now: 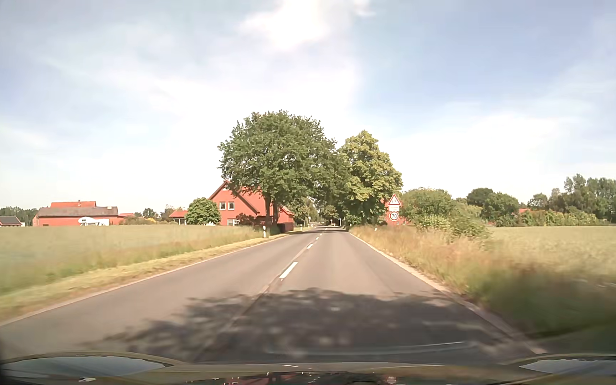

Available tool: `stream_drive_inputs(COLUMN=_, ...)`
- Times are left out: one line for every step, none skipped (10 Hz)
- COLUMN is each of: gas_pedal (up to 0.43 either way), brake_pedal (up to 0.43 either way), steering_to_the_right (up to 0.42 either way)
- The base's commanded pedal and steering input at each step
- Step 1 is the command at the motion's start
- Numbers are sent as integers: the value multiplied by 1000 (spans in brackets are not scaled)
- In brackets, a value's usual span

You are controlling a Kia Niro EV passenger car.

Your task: Follow the waypoints while adhering to traffic rules and regulations

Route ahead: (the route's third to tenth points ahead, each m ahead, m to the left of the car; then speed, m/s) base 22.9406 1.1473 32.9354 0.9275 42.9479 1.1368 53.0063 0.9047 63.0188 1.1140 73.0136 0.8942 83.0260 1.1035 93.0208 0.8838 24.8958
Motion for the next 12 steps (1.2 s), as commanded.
stream_drive_inputs(gas_pedal=0, brake_pedal=354, steering_to_the_right=-2)
stream_drive_inputs(gas_pedal=0, brake_pedal=354, steering_to_the_right=-2)
stream_drive_inputs(gas_pedal=0, brake_pedal=335, steering_to_the_right=-2)
stream_drive_inputs(gas_pedal=0, brake_pedal=311, steering_to_the_right=-2)
stream_drive_inputs(gas_pedal=0, brake_pedal=299, steering_to_the_right=-3)
stream_drive_inputs(gas_pedal=0, brake_pedal=293, steering_to_the_right=-3)
stream_drive_inputs(gas_pedal=0, brake_pedal=293, steering_to_the_right=-3)
stream_drive_inputs(gas_pedal=0, brake_pedal=299, steering_to_the_right=-3)
stream_drive_inputs(gas_pedal=0, brake_pedal=299, steering_to_the_right=-3)
stream_drive_inputs(gas_pedal=0, brake_pedal=293, steering_to_the_right=-3)
stream_drive_inputs(gas_pedal=0, brake_pedal=293, steering_to_the_right=-3)
stream_drive_inputs(gas_pedal=0, brake_pedal=287, steering_to_the_right=-3)
